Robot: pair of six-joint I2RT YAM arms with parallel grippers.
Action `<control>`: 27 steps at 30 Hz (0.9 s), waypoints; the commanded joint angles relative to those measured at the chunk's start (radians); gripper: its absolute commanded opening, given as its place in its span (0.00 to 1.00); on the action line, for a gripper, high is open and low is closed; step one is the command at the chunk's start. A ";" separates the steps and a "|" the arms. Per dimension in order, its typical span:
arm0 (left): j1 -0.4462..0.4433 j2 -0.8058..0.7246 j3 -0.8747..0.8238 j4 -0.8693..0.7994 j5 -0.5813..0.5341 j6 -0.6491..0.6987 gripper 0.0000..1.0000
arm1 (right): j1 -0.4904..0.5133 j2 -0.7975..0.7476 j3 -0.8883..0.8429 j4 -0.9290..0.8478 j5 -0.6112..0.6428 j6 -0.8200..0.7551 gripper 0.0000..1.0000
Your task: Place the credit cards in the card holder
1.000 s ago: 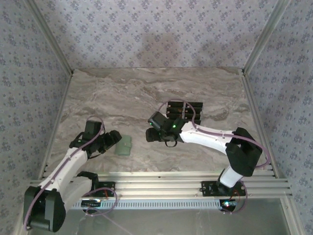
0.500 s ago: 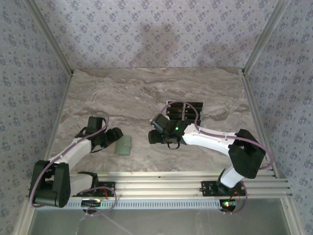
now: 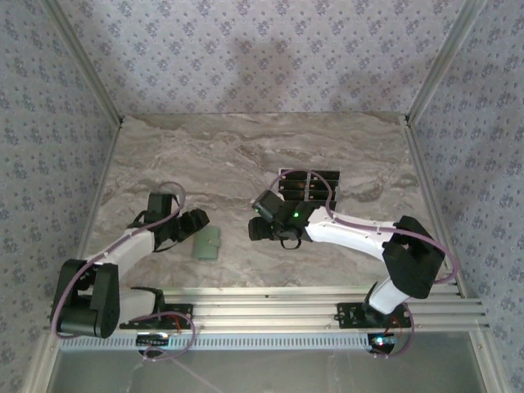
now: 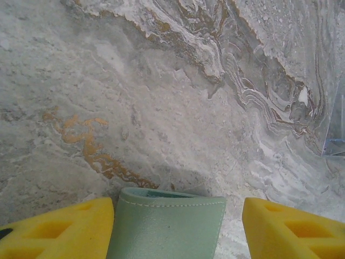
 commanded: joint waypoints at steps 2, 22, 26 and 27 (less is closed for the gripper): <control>0.004 0.011 -0.026 0.018 0.011 0.004 0.65 | -0.003 -0.026 -0.014 0.002 0.013 0.020 0.76; -0.052 0.014 -0.047 0.050 0.000 -0.001 0.26 | -0.006 -0.032 -0.043 0.030 0.005 0.033 0.76; -0.071 0.018 -0.037 0.057 0.000 -0.009 0.06 | -0.005 -0.033 -0.042 0.030 0.003 0.033 0.76; -0.076 0.020 -0.033 0.058 0.000 -0.010 0.00 | -0.005 -0.032 -0.041 0.031 0.002 0.033 0.76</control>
